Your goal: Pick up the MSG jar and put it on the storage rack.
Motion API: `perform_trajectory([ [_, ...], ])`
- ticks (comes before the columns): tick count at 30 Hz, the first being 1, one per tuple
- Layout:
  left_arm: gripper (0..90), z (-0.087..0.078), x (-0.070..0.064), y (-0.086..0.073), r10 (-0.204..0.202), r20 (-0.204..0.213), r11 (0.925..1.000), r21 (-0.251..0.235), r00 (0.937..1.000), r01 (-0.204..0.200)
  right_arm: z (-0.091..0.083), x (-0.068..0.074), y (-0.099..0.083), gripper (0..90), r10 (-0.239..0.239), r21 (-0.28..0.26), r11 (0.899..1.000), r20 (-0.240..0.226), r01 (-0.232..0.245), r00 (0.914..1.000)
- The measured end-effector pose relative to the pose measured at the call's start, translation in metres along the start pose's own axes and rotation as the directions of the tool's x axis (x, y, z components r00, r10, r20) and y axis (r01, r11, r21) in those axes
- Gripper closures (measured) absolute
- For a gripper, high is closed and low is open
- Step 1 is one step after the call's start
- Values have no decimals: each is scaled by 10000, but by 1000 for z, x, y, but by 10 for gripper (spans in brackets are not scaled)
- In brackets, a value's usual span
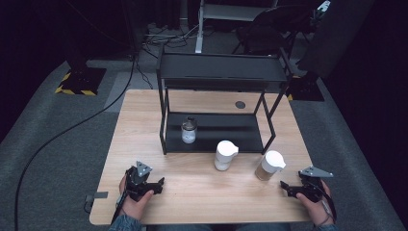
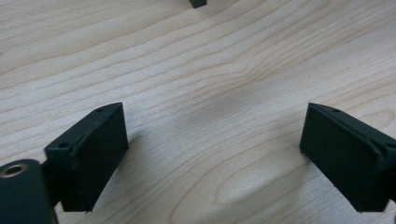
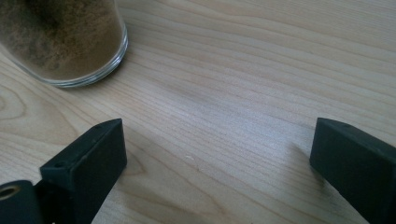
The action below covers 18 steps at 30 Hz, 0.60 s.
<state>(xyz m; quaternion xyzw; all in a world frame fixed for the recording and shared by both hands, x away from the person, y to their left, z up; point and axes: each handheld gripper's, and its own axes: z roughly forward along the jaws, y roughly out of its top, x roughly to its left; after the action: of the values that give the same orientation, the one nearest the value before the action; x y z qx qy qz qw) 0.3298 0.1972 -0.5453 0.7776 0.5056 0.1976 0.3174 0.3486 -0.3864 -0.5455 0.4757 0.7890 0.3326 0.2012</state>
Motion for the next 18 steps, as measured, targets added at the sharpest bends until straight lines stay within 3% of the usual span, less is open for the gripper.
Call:
perform_trajectory([
  [7,65,0,0,0,-5,-11,10000,8,10000,5,-2,-1,3,41,65,-50,10000,-59,-65,10000],
  [18,54,1,0,0,-39,-38,10000,38,10000,40,-18,2,19,49,-4,-351,9994,-137,-1,9999],
])
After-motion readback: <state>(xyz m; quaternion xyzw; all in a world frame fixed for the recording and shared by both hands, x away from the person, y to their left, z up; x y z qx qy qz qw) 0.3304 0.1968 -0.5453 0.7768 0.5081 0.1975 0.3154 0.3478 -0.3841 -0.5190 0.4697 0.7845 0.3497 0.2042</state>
